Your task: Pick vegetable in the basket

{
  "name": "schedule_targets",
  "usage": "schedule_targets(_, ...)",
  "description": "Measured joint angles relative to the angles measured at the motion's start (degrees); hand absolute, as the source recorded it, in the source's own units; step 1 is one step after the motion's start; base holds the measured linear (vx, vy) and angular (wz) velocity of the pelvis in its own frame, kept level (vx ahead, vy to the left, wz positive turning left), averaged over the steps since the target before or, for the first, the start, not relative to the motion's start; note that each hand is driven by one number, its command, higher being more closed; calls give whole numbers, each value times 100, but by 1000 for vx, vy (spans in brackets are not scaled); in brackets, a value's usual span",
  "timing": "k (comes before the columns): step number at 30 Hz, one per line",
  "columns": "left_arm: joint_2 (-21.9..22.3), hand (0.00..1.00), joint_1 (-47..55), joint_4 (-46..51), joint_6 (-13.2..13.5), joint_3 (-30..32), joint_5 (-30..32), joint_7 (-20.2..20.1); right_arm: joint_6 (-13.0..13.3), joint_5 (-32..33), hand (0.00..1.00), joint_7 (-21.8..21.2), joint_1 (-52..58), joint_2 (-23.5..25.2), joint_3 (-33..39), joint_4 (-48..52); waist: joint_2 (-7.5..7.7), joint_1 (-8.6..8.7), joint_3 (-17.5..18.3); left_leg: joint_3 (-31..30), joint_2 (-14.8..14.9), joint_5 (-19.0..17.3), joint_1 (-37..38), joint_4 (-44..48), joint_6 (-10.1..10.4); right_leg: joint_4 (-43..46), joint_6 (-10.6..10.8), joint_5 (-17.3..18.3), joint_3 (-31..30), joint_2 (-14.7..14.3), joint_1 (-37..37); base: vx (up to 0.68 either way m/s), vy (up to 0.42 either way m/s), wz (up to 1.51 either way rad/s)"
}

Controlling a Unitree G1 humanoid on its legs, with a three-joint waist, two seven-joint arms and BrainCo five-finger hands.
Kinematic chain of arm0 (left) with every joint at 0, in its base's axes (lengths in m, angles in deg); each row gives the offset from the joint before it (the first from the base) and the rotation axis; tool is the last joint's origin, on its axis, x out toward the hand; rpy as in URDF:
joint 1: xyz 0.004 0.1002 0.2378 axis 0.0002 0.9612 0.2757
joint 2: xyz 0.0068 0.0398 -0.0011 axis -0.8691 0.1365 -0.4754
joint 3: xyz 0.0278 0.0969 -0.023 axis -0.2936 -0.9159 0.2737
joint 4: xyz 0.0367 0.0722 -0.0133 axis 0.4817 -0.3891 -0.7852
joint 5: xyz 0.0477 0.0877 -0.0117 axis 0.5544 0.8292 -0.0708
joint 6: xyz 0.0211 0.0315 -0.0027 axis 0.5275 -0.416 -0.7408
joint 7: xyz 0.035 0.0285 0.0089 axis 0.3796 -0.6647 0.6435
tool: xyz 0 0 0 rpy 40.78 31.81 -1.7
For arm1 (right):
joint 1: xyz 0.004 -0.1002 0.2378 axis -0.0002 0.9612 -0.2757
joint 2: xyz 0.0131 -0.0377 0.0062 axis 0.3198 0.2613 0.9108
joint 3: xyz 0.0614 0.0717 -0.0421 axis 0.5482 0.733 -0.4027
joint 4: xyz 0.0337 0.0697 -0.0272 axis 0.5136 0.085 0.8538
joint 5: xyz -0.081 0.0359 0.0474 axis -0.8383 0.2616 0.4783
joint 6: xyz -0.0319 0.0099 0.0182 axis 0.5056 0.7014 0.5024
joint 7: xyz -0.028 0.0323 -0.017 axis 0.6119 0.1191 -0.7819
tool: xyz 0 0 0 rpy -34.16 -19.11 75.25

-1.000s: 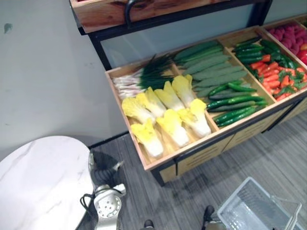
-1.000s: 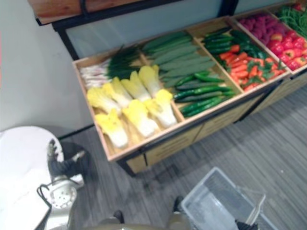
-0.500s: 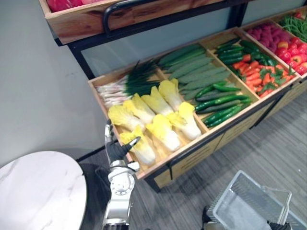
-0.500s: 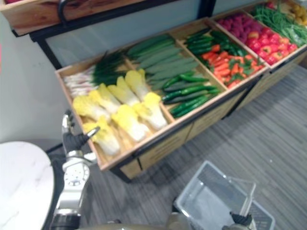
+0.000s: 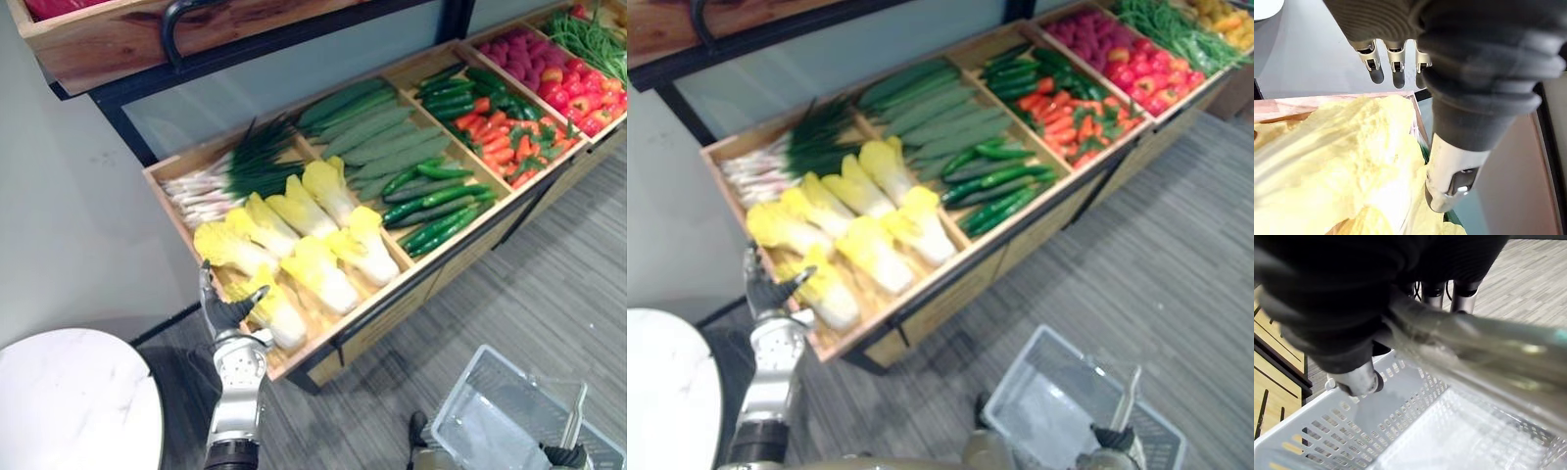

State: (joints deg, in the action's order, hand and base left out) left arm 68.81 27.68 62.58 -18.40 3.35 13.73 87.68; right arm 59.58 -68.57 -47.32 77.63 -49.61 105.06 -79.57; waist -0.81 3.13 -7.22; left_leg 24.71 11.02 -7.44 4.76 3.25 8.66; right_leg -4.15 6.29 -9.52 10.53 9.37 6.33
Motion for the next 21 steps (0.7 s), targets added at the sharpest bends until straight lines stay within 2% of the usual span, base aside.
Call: schedule_targets(21, 0, 0, -68, -681, -87, -20, -56, 0, -3, -19, 100, 11, -56, 0, -288, 133, 20, 18, -2, -9, -23, -18, -176, -4, 4, -117, 9, -56, -50, -8, 163, 3, -4, -2)
